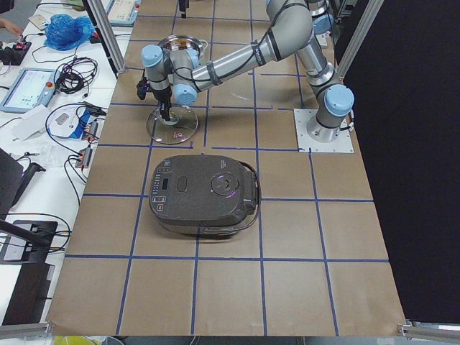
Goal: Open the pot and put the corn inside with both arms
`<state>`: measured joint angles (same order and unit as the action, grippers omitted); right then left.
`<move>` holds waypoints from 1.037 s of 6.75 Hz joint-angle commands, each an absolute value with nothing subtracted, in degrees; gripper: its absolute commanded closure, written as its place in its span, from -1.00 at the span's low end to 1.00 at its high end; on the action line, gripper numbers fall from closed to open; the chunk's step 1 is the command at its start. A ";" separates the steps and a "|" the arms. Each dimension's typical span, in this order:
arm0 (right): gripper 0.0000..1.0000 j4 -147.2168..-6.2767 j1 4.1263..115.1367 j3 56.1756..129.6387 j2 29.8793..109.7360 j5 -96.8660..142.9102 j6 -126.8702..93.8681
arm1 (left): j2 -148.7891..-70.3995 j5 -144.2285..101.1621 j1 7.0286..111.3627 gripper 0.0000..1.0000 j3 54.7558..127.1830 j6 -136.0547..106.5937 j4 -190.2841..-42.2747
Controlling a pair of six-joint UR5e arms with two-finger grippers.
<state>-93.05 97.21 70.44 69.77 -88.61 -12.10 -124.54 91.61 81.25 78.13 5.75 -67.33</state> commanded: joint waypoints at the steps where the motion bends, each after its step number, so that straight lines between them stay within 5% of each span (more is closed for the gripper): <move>1: -0.95 -84.91 92.91 76.86 80.99 -88.85 -9.41 | -115.90 92.90 81.47 -1.00 77.70 5.45 -76.93; 3: -0.95 -87.44 93.25 84.43 85.33 -90.70 -8.97 | -107.27 92.55 83.31 -1.00 77.69 5.36 -85.13; 7: -0.99 -88.68 93.43 84.38 85.43 -91.76 -6.78 | -99.85 86.10 85.78 -1.00 77.79 5.45 -90.97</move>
